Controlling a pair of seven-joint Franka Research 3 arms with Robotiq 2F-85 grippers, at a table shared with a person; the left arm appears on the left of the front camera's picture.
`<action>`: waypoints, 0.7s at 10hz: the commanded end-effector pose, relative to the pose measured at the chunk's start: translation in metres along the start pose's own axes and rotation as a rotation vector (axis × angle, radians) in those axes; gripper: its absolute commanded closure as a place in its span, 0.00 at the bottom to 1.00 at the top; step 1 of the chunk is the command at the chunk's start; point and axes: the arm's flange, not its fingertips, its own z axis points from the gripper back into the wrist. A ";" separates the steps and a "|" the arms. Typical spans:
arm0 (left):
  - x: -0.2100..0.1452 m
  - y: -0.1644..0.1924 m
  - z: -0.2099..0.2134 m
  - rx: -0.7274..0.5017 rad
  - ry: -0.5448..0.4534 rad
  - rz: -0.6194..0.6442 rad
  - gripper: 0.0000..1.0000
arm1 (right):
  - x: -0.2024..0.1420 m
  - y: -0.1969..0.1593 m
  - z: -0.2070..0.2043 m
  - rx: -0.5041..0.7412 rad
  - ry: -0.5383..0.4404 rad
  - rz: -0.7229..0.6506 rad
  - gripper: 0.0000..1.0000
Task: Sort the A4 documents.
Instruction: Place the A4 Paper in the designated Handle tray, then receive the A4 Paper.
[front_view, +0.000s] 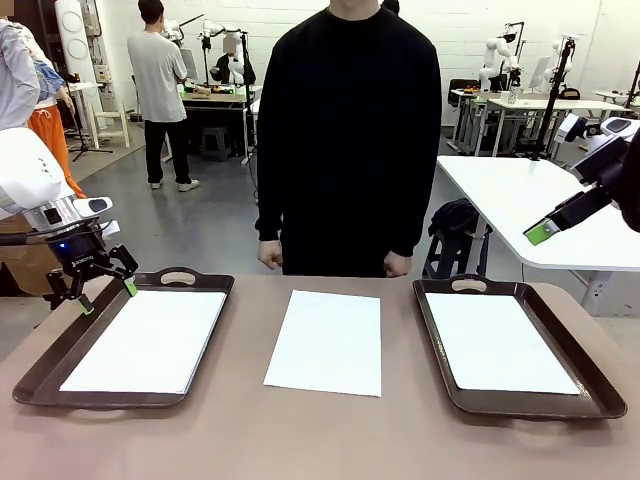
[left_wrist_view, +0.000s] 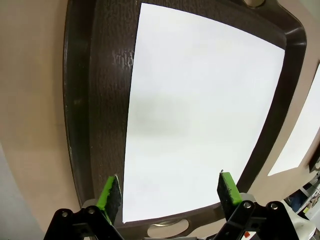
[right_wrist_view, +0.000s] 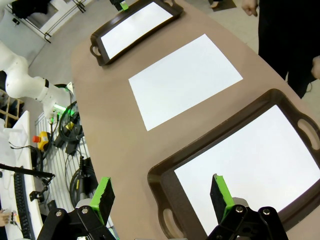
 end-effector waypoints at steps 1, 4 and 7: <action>0.001 0.002 0.000 -0.014 -0.004 -0.014 0.00 | 0.001 0.000 -0.001 -0.004 0.000 0.001 0.00; 0.001 0.002 0.000 -0.014 -0.004 -0.014 0.00 | 0.001 0.000 -0.001 -0.004 0.000 0.001 0.00; 0.001 0.002 0.000 -0.014 -0.004 -0.014 0.00 | 0.001 0.000 -0.001 -0.004 0.000 0.001 0.00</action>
